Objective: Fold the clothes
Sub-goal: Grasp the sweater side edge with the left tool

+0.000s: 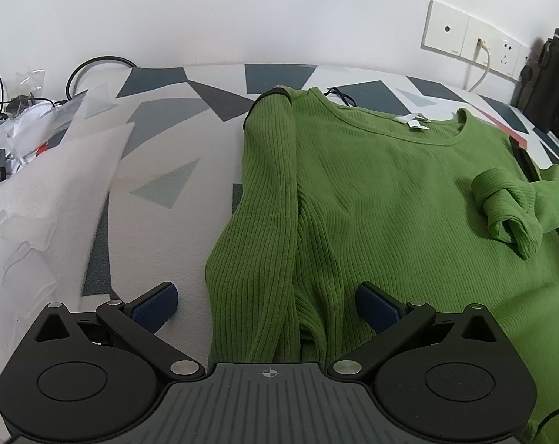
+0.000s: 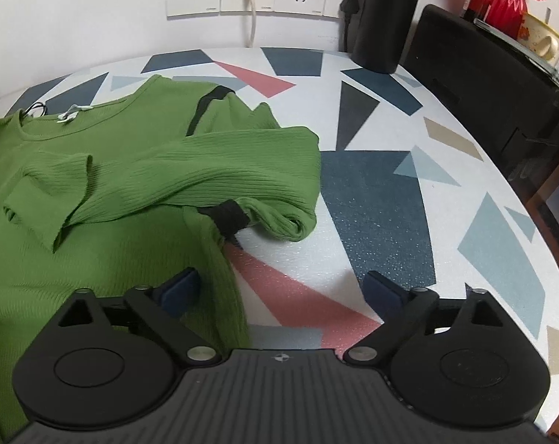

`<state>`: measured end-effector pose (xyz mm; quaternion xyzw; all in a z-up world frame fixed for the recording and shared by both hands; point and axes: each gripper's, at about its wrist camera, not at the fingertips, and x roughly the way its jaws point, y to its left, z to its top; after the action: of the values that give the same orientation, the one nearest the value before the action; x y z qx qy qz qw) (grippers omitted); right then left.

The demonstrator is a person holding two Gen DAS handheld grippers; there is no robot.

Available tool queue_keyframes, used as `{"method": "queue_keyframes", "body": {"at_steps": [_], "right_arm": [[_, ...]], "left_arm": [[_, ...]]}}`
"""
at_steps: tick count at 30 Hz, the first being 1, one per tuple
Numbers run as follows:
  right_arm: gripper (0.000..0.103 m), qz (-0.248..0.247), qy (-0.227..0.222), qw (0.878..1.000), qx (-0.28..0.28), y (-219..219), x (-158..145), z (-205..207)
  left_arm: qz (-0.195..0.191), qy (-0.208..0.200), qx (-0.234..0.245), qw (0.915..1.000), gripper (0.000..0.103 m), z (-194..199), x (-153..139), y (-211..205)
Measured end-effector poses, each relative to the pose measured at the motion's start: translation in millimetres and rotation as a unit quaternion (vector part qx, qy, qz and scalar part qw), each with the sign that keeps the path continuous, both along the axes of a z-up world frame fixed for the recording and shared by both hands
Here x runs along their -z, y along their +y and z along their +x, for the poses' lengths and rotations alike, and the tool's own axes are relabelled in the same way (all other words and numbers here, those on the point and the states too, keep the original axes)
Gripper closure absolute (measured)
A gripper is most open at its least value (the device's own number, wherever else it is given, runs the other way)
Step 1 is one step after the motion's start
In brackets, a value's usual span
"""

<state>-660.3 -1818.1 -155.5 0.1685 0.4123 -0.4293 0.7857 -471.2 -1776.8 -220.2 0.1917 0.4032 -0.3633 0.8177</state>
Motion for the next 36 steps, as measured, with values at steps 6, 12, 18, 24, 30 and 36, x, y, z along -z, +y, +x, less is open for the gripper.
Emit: {"method": "queue_keyframes", "body": {"at_steps": [6, 12, 18, 24, 30, 36], "right_arm": [[0.001, 0.029, -0.029, 0.999, 0.024, -8, 4, -10], [0.001, 0.025, -0.036, 0.999, 0.016, -7, 5, -12], [0.0, 0.026, -0.036, 0.999, 0.015, -8, 5, -12], [0.0, 0.045, -0.024, 0.999, 0.01, -14, 3, -9], [0.001, 0.087, -0.005, 0.996, -0.006, -34, -10, -4], [0.001, 0.07, -0.062, 0.996, 0.004, -50, -38, -6]], "left_arm": [[-0.003, -0.003, -0.002, 1.0, 0.001, -1, 0, 1], [-0.005, -0.006, -0.01, 0.9999, 0.001, -2, 1, 0], [-0.002, -0.005, -0.01, 0.9999, 0.001, -2, 0, -1], [-0.001, -0.022, 0.01, 0.9997, 0.012, -4, -21, -6], [-0.077, -0.063, 0.108, 0.9891, 0.018, -27, -72, -18], [-0.035, -0.101, 0.298, 0.9486, 0.056, -87, -64, -85]]}}
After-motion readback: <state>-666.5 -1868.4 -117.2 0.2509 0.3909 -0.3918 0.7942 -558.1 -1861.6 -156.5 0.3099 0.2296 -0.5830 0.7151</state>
